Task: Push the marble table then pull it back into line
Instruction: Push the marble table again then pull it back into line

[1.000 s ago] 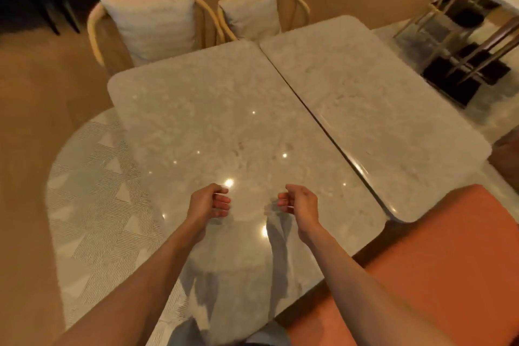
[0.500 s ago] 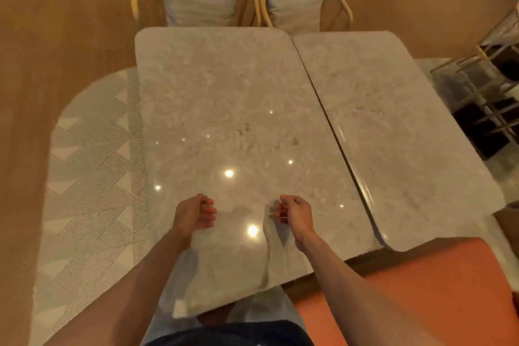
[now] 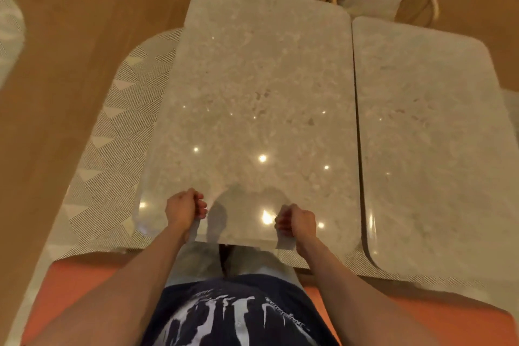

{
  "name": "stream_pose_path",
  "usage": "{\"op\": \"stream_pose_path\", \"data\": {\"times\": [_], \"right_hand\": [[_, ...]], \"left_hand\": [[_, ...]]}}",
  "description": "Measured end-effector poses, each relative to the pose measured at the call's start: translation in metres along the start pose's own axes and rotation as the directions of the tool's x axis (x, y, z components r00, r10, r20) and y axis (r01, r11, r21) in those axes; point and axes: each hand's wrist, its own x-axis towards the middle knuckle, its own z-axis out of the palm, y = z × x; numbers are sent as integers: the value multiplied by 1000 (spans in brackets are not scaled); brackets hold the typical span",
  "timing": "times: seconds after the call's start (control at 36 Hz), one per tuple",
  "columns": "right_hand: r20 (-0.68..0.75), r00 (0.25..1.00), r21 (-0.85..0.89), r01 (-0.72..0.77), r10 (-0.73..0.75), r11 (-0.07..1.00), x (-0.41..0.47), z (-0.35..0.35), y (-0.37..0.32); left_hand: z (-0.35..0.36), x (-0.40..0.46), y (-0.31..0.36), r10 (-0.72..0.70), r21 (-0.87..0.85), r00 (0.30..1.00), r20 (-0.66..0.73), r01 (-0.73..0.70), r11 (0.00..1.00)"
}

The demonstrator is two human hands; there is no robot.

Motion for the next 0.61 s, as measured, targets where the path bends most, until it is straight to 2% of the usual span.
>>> {"op": "stream_pose_path", "data": {"times": [0.08, 0.14, 0.19, 0.22, 0.28, 0.31, 0.36, 0.42, 0.5, 0.61], "right_hand": [[0, 999, 3, -37, 37, 999, -8, -6, 15], [-27, 998, 21, -63, 63, 998, -10, -10, 27], [-68, 993, 28, -93, 95, 995, -12, -16, 43], [-86, 989, 39, -118, 121, 992, -14, -19, 50], [-97, 977, 85, -182, 190, 980, -15, -26, 63], [-86, 972, 115, -210, 220, 971, -14, -28, 67], [-25, 966, 207, -248, 259, 946, -10, -29, 72], [61, 960, 342, -279, 275, 897, -6, -29, 74], [204, 945, 549, -326, 255, 769, -1, -31, 77], [331, 926, 746, -374, 180, 551, 7, -36, 79]], "left_hand": [[-8, -7, -15, 42, 28, 995, -88, -40, 999], [-16, -13, -28, 82, 115, 981, -173, -62, 991], [-26, -20, -43, 82, 272, 962, -260, -8, 962], [-31, -22, -51, 54, 296, 952, -303, 40, 954], [-35, -26, -68, -72, 183, 935, -347, 143, 973], [-33, -28, -75, -152, 62, 932, -330, 182, 981], [-25, -30, -78, -269, -226, 948, -170, 229, 947], [-14, -29, -74, -275, -412, 961, 31, 263, 872], [-3, -29, -70, -279, -567, 943, 183, 333, 754], [-8, -33, -77, -254, -617, 946, 204, 325, 717]]}}
